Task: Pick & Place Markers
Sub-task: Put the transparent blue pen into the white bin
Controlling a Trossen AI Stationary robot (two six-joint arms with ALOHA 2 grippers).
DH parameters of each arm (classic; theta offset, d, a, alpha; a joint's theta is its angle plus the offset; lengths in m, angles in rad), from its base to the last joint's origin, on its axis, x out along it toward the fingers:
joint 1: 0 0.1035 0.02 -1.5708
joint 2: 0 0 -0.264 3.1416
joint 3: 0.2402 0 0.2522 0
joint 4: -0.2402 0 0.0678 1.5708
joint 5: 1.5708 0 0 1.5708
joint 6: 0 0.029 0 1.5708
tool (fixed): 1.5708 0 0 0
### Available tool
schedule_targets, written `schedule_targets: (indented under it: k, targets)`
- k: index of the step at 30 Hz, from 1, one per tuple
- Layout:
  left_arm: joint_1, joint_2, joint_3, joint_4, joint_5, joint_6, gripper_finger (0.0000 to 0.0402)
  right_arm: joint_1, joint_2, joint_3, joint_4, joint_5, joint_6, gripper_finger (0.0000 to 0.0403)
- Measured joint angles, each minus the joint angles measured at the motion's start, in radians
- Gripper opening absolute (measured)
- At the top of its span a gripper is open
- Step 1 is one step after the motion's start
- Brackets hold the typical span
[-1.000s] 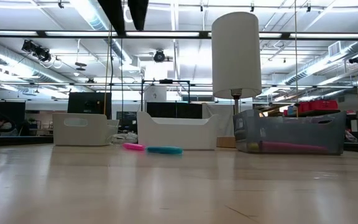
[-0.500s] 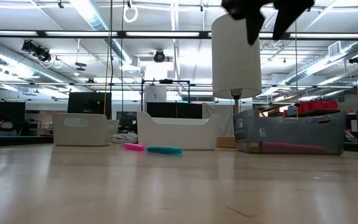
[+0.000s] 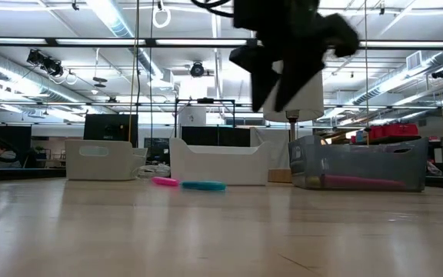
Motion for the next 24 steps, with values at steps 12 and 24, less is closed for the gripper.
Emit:
schedule_targets:
  k: [12,24]
  targets:
    - [-0.015,0.000,0.000,-0.009,0.001,0.002,0.0161,-0.089,0.009,0.000,0.168,-0.025,0.417,0.0194]
    - [-0.031,0.000,0.000,-0.010,0.001,0.004,0.0161,-0.089,0.040,0.001,0.217,-0.089,0.291,0.0194]
